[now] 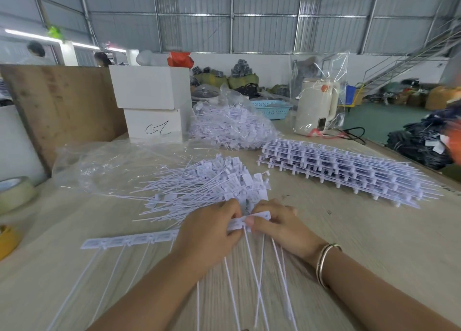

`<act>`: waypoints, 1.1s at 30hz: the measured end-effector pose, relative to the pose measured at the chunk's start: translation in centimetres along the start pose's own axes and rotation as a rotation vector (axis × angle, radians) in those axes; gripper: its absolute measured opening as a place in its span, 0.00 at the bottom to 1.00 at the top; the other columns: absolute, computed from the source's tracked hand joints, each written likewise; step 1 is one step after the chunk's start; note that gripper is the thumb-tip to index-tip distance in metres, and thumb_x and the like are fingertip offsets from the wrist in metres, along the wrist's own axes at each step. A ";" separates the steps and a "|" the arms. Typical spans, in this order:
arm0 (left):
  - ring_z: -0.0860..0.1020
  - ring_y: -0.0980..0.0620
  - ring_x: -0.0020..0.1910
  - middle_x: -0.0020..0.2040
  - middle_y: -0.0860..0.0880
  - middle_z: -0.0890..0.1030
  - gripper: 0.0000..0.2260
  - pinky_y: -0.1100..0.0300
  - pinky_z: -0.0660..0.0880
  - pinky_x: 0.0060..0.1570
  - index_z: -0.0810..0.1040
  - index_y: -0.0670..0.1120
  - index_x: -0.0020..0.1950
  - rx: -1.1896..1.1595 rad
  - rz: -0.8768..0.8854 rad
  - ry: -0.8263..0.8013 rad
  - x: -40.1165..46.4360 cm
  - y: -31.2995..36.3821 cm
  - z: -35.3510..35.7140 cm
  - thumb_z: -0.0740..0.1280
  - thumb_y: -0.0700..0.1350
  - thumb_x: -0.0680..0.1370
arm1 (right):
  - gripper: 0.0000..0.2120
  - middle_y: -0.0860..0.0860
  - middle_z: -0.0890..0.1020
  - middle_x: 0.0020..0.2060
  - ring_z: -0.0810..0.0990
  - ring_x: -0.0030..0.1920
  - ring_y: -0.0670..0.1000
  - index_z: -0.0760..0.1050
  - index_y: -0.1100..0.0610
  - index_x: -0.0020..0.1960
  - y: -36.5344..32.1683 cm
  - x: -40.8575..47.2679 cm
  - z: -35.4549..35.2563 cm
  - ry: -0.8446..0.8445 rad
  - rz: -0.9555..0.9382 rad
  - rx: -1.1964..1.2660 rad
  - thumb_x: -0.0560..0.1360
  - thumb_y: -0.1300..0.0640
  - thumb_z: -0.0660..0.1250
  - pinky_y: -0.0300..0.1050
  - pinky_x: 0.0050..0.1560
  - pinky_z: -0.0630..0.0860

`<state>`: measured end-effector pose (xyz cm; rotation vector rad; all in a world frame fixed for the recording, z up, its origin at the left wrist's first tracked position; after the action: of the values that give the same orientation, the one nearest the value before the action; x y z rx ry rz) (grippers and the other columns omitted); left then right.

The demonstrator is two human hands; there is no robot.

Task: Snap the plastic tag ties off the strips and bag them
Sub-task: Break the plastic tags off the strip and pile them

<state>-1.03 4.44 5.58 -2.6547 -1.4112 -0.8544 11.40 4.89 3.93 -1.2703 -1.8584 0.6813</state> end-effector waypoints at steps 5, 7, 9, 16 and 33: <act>0.77 0.54 0.38 0.39 0.55 0.80 0.05 0.60 0.67 0.33 0.75 0.55 0.45 -0.040 -0.051 -0.022 0.0 -0.8 0.4 0.64 0.55 0.73 | 0.12 0.47 0.76 0.37 0.73 0.43 0.43 0.74 0.44 0.32 -0.3 0.1 0.1 -0.017 -0.011 -0.080 0.73 0.52 0.70 0.61 0.59 0.63; 0.77 0.54 0.38 0.38 0.54 0.81 0.06 0.61 0.68 0.34 0.76 0.56 0.45 -0.064 -0.068 -0.031 0.0 -1.1 0.6 0.65 0.56 0.72 | 0.11 0.48 0.77 0.40 0.72 0.47 0.43 0.73 0.43 0.33 -0.3 0.1 0.1 -0.017 -0.026 -0.138 0.73 0.51 0.69 0.56 0.60 0.62; 0.76 0.55 0.36 0.37 0.54 0.81 0.06 0.61 0.66 0.32 0.78 0.56 0.45 -0.075 -0.067 -0.024 0.0 -1.3 0.5 0.66 0.56 0.73 | 0.11 0.48 0.78 0.40 0.72 0.47 0.45 0.73 0.42 0.34 -0.7 0.1 0.1 -0.015 -0.074 -0.128 0.73 0.52 0.69 0.52 0.57 0.64; 0.70 0.62 0.27 0.28 0.58 0.73 0.03 0.63 0.61 0.29 0.81 0.54 0.44 -0.220 -0.070 -0.048 0.0 -1.8 0.8 0.70 0.51 0.72 | 0.08 0.42 0.78 0.46 0.68 0.55 0.44 0.80 0.49 0.45 -1.6 -0.2 -0.4 0.052 -0.235 -0.478 0.73 0.46 0.68 0.41 0.54 0.53; 0.80 0.66 0.38 0.38 0.58 0.84 0.11 0.70 0.71 0.39 0.78 0.59 0.37 -0.541 -0.108 -0.145 0.1 -2.2 1.5 0.74 0.44 0.71 | 0.08 0.51 0.79 0.45 0.76 0.50 0.47 0.81 0.58 0.47 -1.8 0.0 0.1 -0.049 -0.275 -0.288 0.74 0.54 0.69 0.58 0.58 0.65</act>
<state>-2.01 6.24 3.79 -3.1018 -1.5505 -1.2310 10.37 4.24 5.28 -1.1472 -2.1786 0.3074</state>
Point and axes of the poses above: each hand's wrist, its own x-axis towards the middle knuckle, its own z-axis out of the palm, y = z × x, the point moved 8 cm from there along x, towards the middle knuckle
